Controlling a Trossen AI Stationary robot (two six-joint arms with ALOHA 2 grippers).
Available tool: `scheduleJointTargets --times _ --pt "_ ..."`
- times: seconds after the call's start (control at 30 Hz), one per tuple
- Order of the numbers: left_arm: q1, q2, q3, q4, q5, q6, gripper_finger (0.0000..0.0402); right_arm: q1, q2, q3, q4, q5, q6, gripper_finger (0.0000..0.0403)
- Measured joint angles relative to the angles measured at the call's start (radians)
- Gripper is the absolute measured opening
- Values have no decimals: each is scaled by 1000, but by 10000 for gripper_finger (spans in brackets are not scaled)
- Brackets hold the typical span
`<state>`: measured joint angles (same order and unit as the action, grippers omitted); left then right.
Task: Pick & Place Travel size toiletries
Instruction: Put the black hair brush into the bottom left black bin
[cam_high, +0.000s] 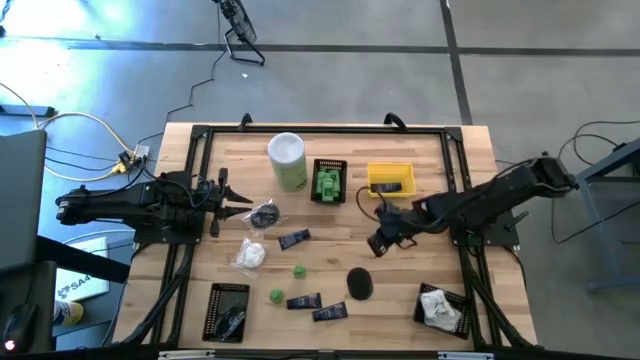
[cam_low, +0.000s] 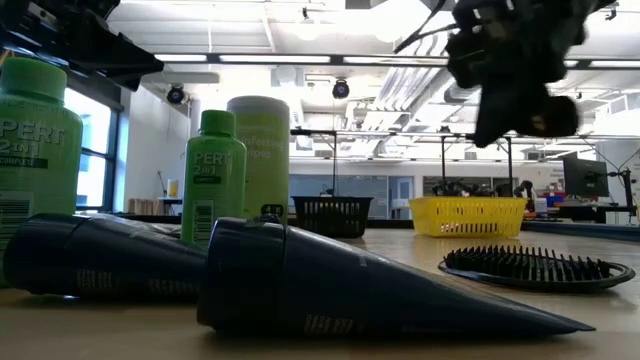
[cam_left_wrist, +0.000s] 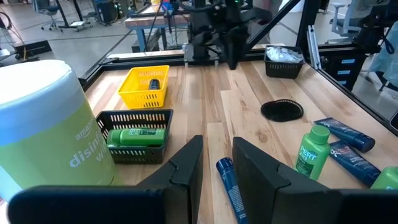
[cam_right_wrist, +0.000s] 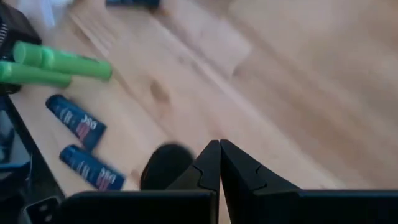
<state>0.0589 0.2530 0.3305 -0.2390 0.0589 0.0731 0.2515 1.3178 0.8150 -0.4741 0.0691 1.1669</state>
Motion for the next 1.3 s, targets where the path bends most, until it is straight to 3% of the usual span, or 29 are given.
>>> scheduleJointTargets --times 0.17,0.4,0.53,0.73,0.87,1.3 --pt "0 0 0 4 0 0 84 89 38 0 5 22 201 3" --pt "0 0 0 4 0 0 84 159 103 0 28 55 293 16" --pt "0 0 0 4 0 0 84 161 114 0 51 45 307 62" --pt "0 0 0 4 0 0 84 161 114 0 61 33 355 163" --pt "0 0 0 4 0 7 84 162 141 0 101 2 375 201" --pt "0 0 0 6 0 8 84 201 344 -1 285 -80 377 195"
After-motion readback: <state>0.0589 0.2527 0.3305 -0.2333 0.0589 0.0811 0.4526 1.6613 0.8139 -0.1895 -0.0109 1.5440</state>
